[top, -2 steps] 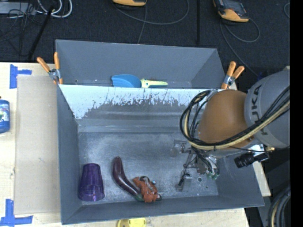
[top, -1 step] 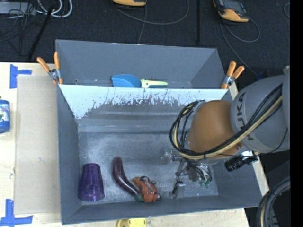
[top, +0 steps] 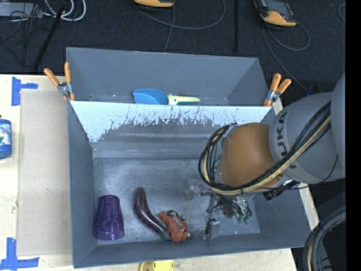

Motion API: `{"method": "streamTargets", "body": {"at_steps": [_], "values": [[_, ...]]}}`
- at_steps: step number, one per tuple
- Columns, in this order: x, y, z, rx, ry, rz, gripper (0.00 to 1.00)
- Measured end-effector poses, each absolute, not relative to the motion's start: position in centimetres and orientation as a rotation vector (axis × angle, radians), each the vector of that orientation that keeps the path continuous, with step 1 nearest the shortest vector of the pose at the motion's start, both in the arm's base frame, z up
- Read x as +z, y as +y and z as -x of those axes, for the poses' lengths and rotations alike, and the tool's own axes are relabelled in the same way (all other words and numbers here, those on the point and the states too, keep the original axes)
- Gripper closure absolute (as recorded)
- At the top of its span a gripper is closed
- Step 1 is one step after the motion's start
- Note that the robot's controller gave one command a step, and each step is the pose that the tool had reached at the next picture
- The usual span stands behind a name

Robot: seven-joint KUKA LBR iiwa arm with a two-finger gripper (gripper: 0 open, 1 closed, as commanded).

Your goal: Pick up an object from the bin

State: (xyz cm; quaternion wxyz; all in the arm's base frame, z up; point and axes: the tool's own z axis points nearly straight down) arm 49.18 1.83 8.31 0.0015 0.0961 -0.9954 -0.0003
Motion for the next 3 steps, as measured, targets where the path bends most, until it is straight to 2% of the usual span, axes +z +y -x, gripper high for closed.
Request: {"method": "streamTargets", "body": {"at_steps": [1,2,3], "values": [[8.4,5.7,-48.7,0.001,-3.138,-0.054,0.00],[6.9,10.8,-51.9,0.000,-3.132,-0.242,1.00],[6.9,10.8,-51.9,0.000,-3.132,-0.242,0.00]]}}
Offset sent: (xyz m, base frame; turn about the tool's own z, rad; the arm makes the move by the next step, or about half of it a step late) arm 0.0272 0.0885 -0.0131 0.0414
